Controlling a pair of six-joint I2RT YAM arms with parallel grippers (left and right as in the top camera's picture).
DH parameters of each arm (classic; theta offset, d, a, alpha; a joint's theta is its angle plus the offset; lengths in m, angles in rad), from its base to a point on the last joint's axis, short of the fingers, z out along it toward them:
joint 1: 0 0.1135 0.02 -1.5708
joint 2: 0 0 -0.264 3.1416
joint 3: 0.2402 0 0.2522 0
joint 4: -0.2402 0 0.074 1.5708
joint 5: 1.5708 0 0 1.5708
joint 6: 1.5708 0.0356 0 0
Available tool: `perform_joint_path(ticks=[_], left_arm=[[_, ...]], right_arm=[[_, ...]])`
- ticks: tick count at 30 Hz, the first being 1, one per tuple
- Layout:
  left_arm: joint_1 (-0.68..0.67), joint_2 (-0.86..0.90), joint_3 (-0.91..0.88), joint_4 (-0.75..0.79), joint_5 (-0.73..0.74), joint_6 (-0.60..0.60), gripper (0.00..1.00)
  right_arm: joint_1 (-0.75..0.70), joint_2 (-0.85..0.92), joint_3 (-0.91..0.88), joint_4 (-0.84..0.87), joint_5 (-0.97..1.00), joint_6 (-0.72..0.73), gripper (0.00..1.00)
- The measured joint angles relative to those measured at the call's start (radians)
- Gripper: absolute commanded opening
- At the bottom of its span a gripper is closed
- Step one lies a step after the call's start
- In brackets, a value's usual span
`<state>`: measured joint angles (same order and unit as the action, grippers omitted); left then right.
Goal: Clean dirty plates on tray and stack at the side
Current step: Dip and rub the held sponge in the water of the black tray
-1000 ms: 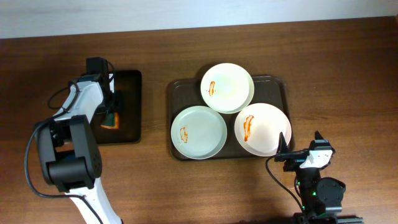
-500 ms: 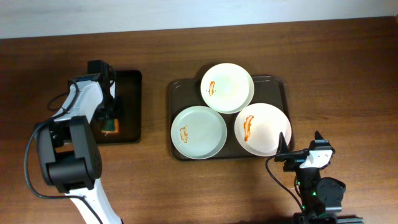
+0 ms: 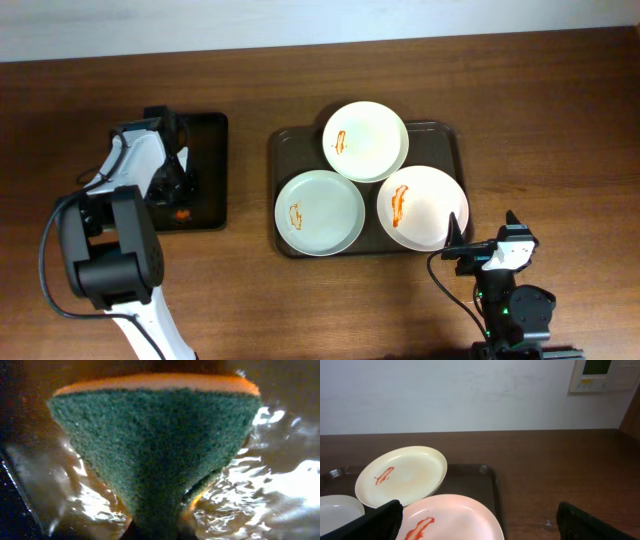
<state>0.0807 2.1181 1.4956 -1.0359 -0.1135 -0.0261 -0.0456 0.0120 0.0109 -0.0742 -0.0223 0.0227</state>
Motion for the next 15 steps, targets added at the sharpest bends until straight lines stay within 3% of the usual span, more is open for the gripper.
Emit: perform_joint_path(ticks=[3,5,15], left_arm=[[-0.001,0.000,0.000,0.000,0.000,0.000,0.03],[-0.001,0.000,0.000,-0.001,0.009,0.000,0.99],[0.001,0.000,0.004,0.021,0.089,0.001,0.99]], right_arm=[[0.000,0.000,0.000,0.000,0.000,0.000,0.99],[0.000,0.000,0.000,0.000,0.000,0.000,0.98],[0.000,0.000,0.000,0.000,0.000,0.000,0.99]])
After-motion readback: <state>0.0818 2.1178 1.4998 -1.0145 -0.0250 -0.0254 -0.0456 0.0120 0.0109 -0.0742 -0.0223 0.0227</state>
